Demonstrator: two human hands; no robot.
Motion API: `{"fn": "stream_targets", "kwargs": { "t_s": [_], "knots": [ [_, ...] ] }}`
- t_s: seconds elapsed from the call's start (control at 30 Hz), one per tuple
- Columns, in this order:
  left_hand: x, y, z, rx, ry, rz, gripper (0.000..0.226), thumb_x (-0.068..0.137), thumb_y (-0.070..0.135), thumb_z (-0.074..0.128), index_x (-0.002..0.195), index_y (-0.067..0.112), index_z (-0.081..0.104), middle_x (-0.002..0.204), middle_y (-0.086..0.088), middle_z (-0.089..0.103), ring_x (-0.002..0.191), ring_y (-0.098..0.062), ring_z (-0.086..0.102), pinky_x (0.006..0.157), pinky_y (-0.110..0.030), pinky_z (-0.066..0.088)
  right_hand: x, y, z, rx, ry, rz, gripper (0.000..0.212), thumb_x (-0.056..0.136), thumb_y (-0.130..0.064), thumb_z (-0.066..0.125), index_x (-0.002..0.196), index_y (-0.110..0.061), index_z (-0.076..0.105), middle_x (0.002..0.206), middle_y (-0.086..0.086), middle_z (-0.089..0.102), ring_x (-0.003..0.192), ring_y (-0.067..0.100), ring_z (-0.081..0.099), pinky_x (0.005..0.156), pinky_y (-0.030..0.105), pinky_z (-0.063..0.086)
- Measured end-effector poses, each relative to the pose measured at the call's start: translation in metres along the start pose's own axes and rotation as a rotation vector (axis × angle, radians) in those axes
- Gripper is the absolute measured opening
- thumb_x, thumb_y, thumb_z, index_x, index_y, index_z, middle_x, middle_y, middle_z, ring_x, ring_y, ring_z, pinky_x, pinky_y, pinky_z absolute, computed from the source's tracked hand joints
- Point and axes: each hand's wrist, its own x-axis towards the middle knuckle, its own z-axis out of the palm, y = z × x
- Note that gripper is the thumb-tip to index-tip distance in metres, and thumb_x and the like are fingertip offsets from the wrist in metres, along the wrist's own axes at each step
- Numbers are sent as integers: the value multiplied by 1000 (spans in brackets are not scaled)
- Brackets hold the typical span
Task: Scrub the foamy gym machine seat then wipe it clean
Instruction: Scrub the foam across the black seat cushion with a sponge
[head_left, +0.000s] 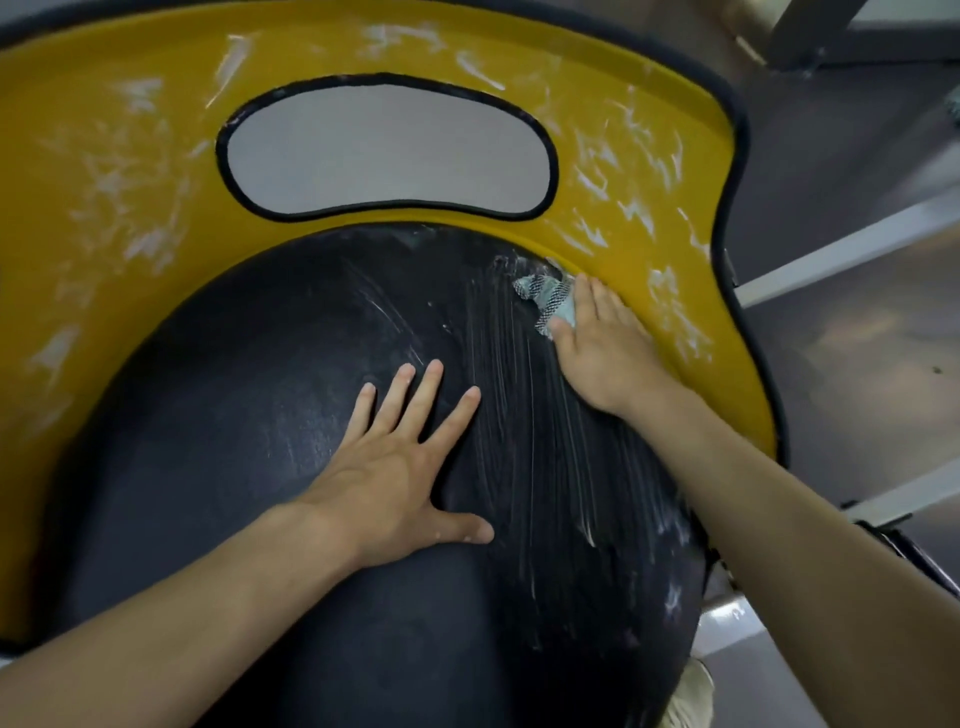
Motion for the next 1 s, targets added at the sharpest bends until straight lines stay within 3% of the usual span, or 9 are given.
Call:
{"fn": "stream_targets", "kwargs": {
  "t_s": [0.1,0.27,0.43,0.53,0.73,0.87,1.0],
  "knots": [
    [3,3,-4,10,-28,-5,125,70,94,43,147,38,-38,152,-3,-49,141,-26,-45,122,-53,-16,-6,5,-3,15,8,-55,68,109,-48,15,162,-9,-4,171,9,-4,157,21,-2,127,38,1],
    [4,7,-6,-1,-41,-17,125,70,94,44,148,38,-37,152,-4,-49,141,-26,-44,121,-54,-16,-79,17,6,74,11,42,68,109,-48,14,162,-12,-9,170,7,-11,156,21,-8,127,38,-3],
    [1,8,-8,-10,-31,-19,124,71,93,45,149,38,-35,154,-5,-47,143,-26,-42,122,-53,-16,-172,13,42,54,40,154,72,96,-56,-9,155,-17,-26,167,5,-23,153,19,-23,124,40,-11],
    [0,7,-7,-16,-23,-17,125,72,92,47,150,37,-34,155,-5,-45,143,-27,-41,122,-53,-16,-201,1,59,63,68,159,71,94,-57,-9,151,-21,-29,167,1,-22,151,16,-27,121,39,-13],
    [3,5,-5,-23,-23,-13,124,72,92,47,149,38,-35,153,-4,-48,142,-25,-43,121,-52,-17,-146,5,42,9,80,116,79,93,-56,-9,160,-13,-14,169,9,-13,155,23,-15,124,42,-11],
    [3,5,-4,-13,-23,-13,124,71,92,45,149,39,-36,153,-3,-48,142,-25,-44,121,-51,-18,-58,5,13,23,16,74,69,107,-50,9,161,-13,-11,169,8,-15,156,23,-12,125,41,-7],
    [4,5,-5,0,-31,-12,125,71,92,45,150,38,-35,154,-4,-47,143,-26,-43,121,-52,-17,-15,10,-4,74,-48,25,69,109,-51,16,162,-13,-7,170,7,-8,157,21,-4,127,37,-1]
  ]
}}
